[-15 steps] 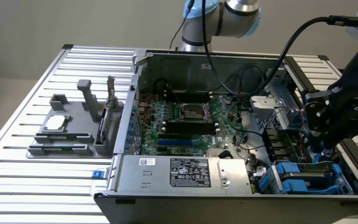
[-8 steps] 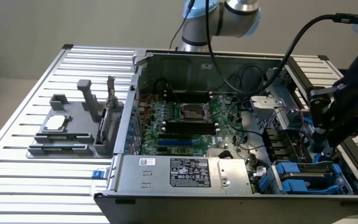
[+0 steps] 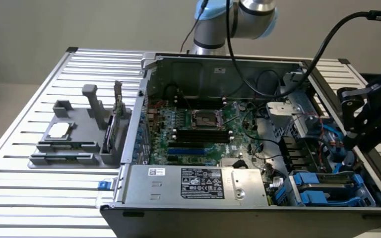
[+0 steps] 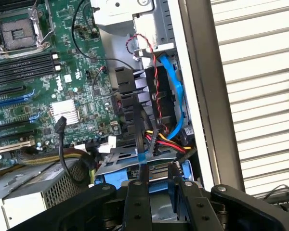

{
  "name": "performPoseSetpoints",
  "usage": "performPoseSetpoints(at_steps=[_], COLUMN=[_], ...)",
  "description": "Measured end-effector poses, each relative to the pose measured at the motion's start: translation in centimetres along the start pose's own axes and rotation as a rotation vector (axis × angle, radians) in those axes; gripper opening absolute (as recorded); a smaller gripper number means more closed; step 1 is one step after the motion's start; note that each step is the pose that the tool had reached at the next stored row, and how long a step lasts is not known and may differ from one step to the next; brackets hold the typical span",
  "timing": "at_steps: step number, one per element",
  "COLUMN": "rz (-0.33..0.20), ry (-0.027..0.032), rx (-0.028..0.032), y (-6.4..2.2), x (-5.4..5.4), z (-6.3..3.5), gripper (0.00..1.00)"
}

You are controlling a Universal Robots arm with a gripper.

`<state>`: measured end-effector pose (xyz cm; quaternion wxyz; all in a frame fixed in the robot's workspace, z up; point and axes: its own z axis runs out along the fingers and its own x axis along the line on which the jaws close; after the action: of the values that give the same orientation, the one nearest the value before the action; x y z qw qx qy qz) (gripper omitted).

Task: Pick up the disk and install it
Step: 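Insert the first disk wire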

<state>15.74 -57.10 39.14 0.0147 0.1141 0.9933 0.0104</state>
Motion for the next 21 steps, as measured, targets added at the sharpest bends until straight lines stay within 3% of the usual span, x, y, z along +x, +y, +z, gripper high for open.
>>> performPoseSetpoints(at_steps=[6, 21], rz=[0.025, 0.291], ry=[-0.0012, -0.0073], rx=[0.0035, 0.0110], y=[0.29, 0.24], x=[-0.9, -0.9], z=[0.16, 1.81], gripper=[0.30, 0.30])
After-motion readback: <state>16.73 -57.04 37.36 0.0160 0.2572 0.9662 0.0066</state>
